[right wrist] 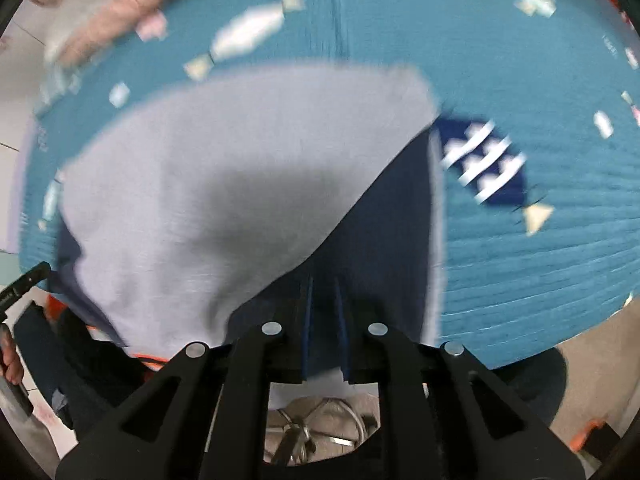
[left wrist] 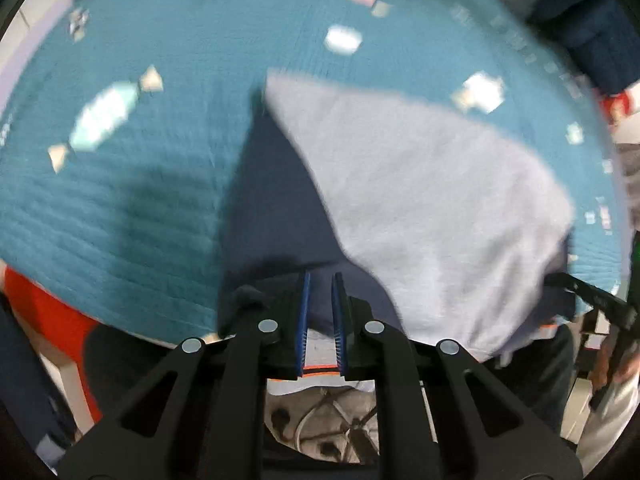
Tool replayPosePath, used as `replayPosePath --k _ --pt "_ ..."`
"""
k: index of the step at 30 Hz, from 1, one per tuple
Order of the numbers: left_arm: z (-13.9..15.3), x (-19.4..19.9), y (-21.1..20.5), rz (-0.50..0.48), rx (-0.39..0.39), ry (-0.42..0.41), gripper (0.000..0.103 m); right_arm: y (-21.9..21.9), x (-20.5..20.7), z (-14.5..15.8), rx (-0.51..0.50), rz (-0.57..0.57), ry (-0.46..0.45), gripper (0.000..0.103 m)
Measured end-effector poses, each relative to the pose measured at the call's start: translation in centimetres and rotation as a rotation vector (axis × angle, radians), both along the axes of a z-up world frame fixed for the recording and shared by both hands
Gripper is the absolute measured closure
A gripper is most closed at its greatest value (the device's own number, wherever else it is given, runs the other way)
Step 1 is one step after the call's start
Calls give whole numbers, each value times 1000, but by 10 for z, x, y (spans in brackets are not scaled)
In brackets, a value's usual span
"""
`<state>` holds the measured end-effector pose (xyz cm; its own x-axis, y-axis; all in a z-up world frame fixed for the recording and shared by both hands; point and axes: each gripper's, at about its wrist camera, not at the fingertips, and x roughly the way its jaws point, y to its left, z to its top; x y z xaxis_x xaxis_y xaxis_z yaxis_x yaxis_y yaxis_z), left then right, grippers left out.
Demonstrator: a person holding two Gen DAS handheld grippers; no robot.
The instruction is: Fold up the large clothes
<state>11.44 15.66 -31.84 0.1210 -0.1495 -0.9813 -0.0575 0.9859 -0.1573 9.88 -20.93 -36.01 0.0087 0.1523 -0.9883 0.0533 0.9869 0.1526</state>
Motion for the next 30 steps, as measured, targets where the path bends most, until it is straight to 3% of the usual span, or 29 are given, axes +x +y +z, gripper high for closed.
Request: replayPosePath --k 2,4,9,11,13,17,19,21,23,24,25,28,30 --pt "-19 -6 -3 -4 16 52 93 5 -15 -12 -26 31 32 95" --pt "-37 -22 2 21 -20 127 95 3 -30 -11 -30 29 26 95" --pt "-51 -56 8 19 6 219 94 -17 -56 -11 -30 -51 112 96" --pt "-44 -61 8 13 -12 201 95 -22 -55 2 7 -89 92 95" --pt "-24 -64 6 -1 -68 147 95 -19 -50 16 16 -97 54 90" --pt "-4 -53 -7 -23 -191 93 95 -1 -29 27 100 -98 12 90" --pt "-1 -42 -19 -39 -161 67 95 9 -17 23 124 -86 16 90" --pt "-5 -27 -33 -49 -186 49 95 26 -7 13 145 -56 34 90" --pt "-17 -15 -40 -47 -176 78 95 33 -4 -6 101 -39 75 92" --pt "-30 -13 -45 -51 -128 122 95 36 -11 -15 95 -42 110 92" --pt "-39 -15 -49 -56 -115 143 96 37 -16 -19 92 -47 109 93" --pt "-38 -23 -48 -82 -115 97 96 36 -28 -13 70 -26 73 96" --pt "-40 -20 -41 -47 -152 122 96 35 -29 -16 75 -27 71 97"
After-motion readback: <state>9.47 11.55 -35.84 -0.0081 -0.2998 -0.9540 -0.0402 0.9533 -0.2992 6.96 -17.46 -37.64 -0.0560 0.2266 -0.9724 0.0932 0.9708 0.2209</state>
